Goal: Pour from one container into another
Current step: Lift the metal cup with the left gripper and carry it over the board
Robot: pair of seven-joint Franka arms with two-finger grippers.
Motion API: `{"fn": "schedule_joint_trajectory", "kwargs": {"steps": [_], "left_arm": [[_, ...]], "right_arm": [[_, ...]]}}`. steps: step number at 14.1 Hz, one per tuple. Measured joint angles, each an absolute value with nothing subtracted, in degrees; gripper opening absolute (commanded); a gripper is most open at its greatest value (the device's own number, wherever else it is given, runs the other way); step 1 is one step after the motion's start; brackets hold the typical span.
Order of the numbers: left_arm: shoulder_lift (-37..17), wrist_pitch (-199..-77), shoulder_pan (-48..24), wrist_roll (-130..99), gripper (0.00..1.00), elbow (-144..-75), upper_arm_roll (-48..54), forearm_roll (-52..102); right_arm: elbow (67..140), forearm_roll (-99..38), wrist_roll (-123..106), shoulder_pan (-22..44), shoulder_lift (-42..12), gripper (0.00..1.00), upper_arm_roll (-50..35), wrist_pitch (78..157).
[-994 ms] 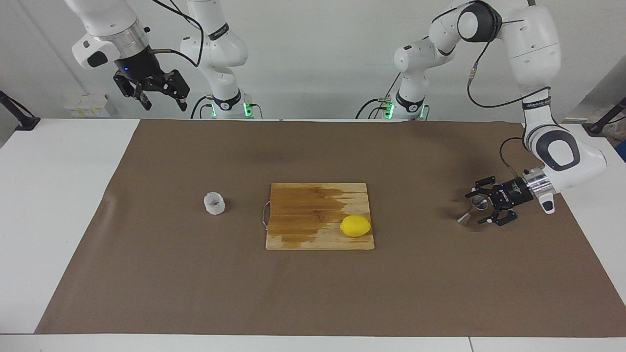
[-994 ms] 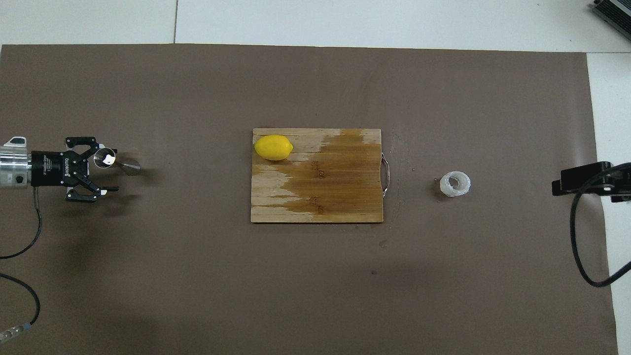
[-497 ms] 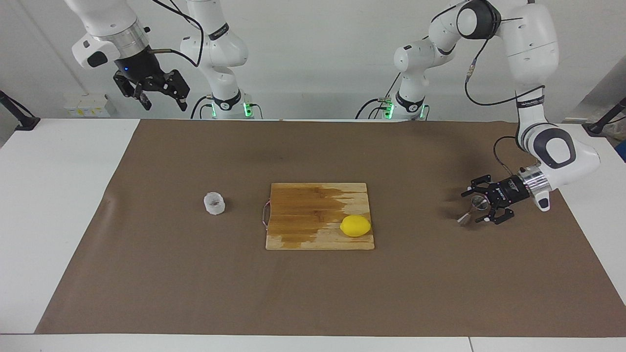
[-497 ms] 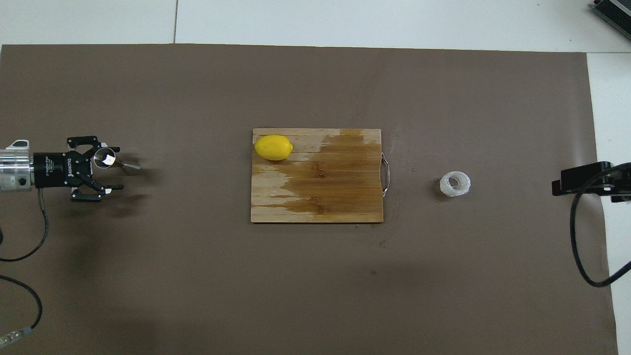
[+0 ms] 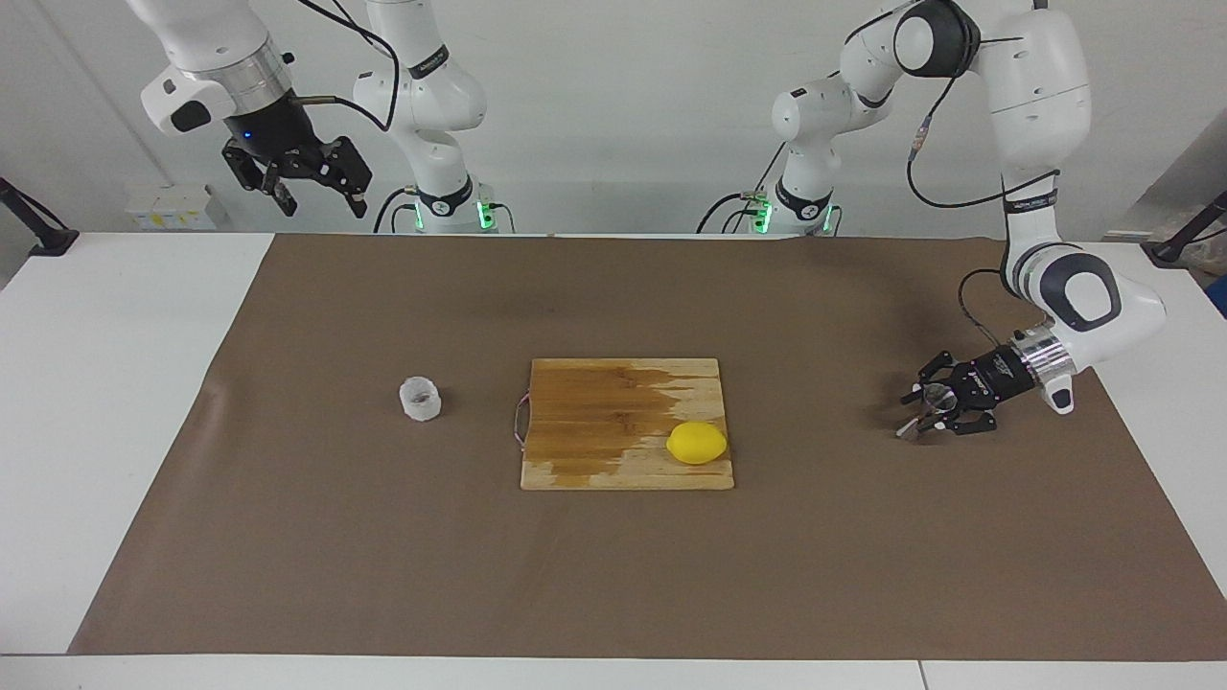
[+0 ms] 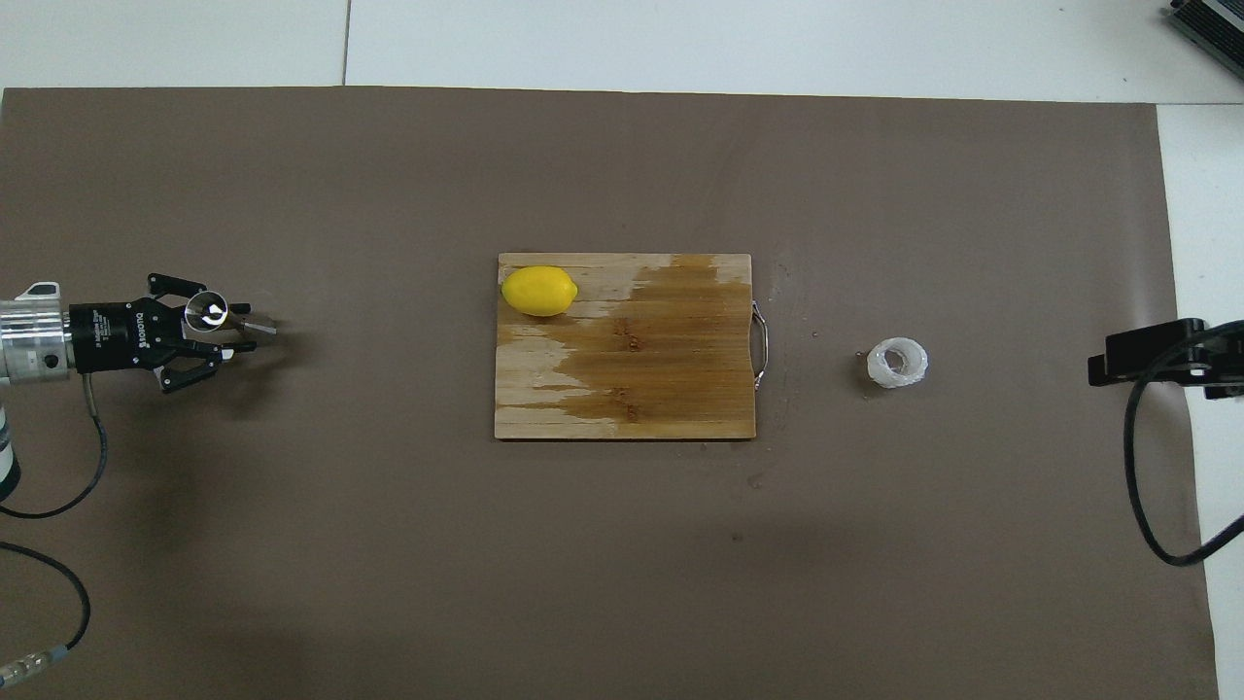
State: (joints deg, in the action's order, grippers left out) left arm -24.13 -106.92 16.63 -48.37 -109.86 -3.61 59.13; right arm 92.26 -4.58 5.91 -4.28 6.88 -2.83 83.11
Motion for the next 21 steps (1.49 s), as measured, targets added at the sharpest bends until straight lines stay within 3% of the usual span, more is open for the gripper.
{"fn": "schedule_joint_trajectory", "kwargs": {"steps": [6, 13, 21], "left_arm": [[-23.02, -106.92, 18.44, -49.38, 0.0, -109.87, -3.82, 61.72], [-19.86, -106.55, 15.19, -53.93, 0.0, -109.88, -2.37, 61.88], [-16.18, -112.22, -5.06, -59.71, 0.0, -109.85, -1.73, 70.64]], "right_arm": [[92.26, -4.58, 5.91, -4.28, 6.88, 1.0, -2.83, 83.11], [92.26, -4.58, 5.91, -4.28, 6.88, 1.0, -2.83, 83.11], [92.26, -4.58, 5.91, -4.28, 6.88, 1.0, -2.83, 83.11]]}}
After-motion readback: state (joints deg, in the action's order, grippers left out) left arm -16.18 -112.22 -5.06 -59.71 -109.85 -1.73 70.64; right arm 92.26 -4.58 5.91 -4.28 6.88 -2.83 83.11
